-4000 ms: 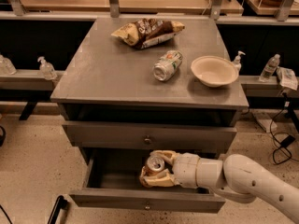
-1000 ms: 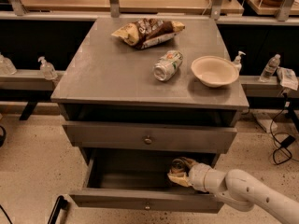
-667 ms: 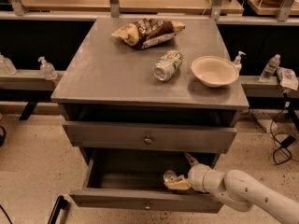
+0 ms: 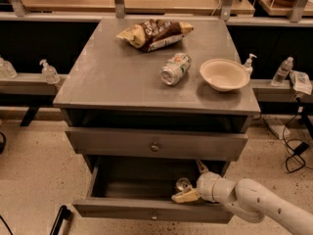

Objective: Place orange can into middle drawer

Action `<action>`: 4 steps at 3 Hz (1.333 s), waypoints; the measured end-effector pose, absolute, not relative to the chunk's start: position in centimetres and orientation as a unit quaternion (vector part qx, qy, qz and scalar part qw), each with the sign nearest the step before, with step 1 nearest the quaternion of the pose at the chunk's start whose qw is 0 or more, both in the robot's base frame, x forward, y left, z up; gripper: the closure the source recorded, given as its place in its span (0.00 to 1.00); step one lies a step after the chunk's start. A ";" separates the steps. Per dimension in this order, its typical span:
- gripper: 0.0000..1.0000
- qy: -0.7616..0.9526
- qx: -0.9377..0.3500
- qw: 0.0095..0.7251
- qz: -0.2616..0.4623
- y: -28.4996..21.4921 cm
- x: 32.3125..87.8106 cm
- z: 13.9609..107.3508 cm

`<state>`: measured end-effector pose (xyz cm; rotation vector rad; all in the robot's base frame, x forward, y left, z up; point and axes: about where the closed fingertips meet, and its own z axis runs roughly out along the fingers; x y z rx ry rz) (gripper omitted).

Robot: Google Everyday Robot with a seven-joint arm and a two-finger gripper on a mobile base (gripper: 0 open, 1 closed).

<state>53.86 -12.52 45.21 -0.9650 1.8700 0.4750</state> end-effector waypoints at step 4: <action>0.10 0.788 -0.300 0.520 0.140 -21.9 46.6 50.9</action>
Offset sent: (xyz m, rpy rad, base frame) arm -0.0294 -0.0396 0.0415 0.0987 -0.0718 -0.1052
